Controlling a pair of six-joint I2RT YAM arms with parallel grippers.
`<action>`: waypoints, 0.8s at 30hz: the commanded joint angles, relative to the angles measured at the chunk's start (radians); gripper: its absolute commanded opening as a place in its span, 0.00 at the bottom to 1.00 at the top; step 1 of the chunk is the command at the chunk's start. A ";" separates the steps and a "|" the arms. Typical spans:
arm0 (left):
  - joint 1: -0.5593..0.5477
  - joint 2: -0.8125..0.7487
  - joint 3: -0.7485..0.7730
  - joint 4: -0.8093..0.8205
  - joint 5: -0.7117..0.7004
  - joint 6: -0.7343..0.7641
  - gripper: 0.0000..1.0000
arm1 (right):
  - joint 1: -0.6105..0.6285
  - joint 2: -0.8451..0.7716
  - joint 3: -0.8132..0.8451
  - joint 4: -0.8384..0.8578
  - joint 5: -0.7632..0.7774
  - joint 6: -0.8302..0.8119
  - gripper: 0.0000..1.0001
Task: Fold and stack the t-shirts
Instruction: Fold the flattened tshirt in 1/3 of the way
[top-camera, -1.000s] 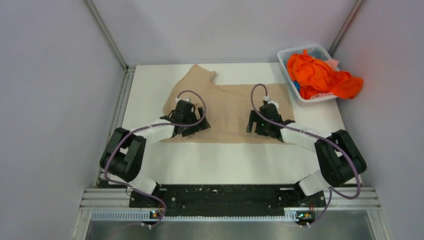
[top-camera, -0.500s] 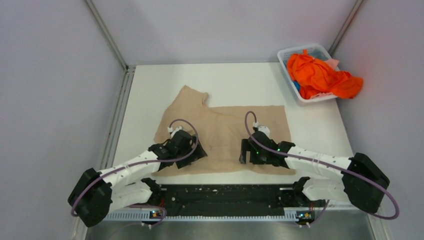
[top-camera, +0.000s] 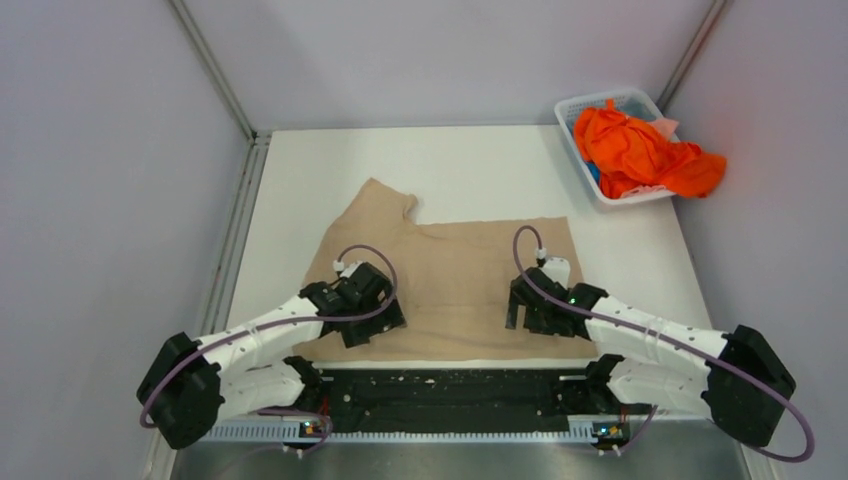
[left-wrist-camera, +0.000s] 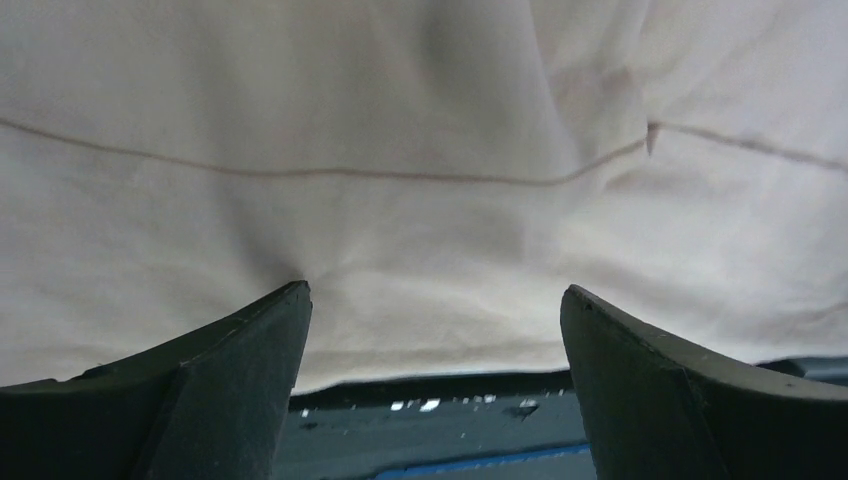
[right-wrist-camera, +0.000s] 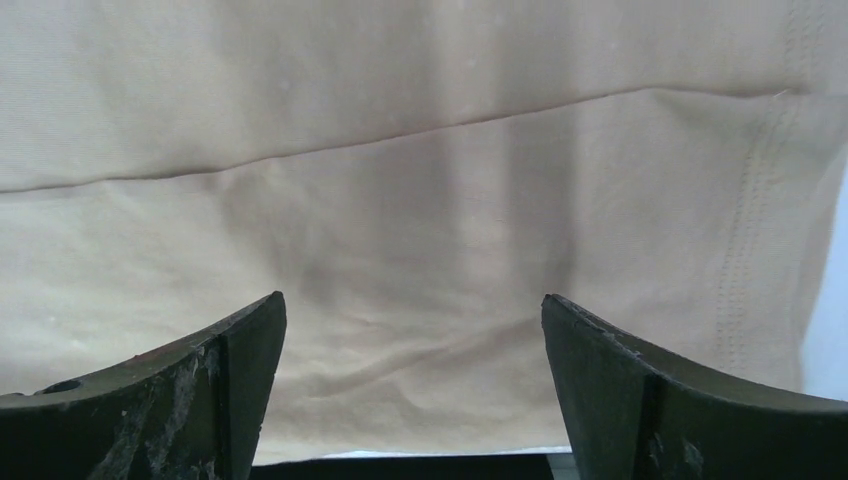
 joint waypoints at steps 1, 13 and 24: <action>-0.040 -0.086 0.107 -0.092 -0.035 0.118 0.99 | -0.009 -0.067 0.150 -0.030 0.089 -0.076 0.99; 0.230 0.217 0.503 0.143 -0.271 0.414 0.99 | -0.120 -0.096 0.292 0.219 0.276 -0.217 0.99; 0.267 0.386 0.515 0.101 0.214 0.572 0.99 | -0.228 -0.007 0.265 0.283 0.196 -0.256 0.99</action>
